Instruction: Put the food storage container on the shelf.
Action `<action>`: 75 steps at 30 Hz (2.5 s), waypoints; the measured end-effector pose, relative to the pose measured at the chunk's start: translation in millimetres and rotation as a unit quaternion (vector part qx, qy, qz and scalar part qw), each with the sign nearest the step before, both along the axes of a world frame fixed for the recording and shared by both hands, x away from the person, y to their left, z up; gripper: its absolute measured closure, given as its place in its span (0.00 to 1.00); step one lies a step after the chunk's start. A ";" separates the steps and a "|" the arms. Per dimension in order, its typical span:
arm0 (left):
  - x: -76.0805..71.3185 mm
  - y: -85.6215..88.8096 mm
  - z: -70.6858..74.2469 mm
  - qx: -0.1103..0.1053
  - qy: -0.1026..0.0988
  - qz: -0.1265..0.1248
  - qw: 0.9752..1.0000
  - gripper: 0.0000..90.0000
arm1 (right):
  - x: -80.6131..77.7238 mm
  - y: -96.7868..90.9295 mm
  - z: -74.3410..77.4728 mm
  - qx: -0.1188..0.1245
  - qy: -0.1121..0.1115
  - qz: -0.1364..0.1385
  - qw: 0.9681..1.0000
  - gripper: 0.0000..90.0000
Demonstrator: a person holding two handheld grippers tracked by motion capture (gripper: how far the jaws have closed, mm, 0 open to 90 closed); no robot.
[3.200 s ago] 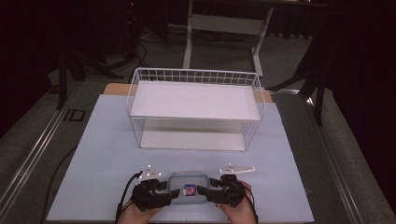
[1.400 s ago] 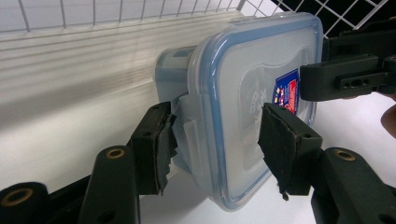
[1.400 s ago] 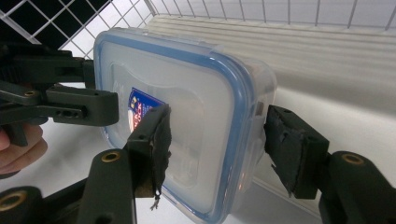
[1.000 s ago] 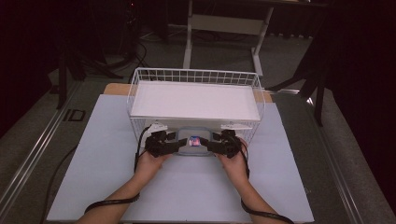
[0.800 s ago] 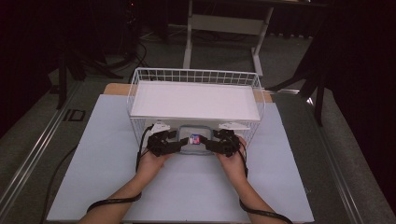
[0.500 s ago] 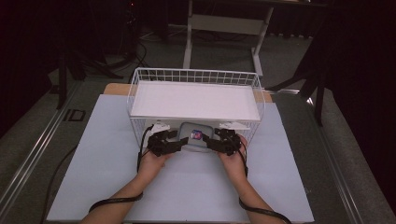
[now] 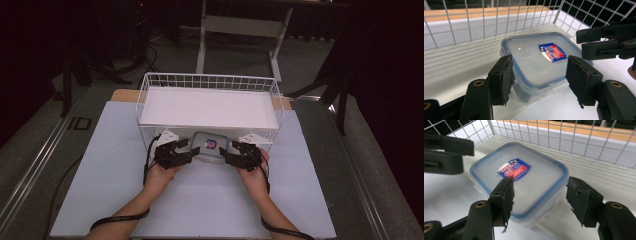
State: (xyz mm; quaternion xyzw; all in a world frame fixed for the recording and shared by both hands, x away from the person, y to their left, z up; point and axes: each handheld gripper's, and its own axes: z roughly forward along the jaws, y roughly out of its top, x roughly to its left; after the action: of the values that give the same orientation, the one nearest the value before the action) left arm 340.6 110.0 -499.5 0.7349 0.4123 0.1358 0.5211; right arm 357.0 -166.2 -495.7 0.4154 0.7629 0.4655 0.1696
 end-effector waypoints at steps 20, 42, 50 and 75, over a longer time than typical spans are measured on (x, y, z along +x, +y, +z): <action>-65.7 16.6 -7.2 0.027 -0.036 -0.069 0.997 0.02 | -41.7 22.8 -1.2 -0.011 -0.003 0.075 0.997 0.86; -66.5 21.3 -19.7 0.013 -0.030 -0.049 0.998 0.02 | -12.8 22.9 -15.2 -0.048 0.022 0.020 0.998 1.00; -68.3 19.0 -18.3 0.018 -0.039 -0.057 0.997 0.02 | -3.2 25.6 -19.6 -0.048 0.023 0.010 0.999 1.00; -70.6 23.6 -19.3 0.019 -0.042 -0.054 0.997 0.02 | 18.7 79.3 -24.1 -0.047 0.009 0.021 0.999 1.00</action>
State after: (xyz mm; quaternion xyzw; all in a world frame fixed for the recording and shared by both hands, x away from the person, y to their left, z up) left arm 270.0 133.5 -518.8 0.7598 0.3472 0.1459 0.5300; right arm 375.7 -86.9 -519.9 0.3948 0.7941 0.4287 0.1724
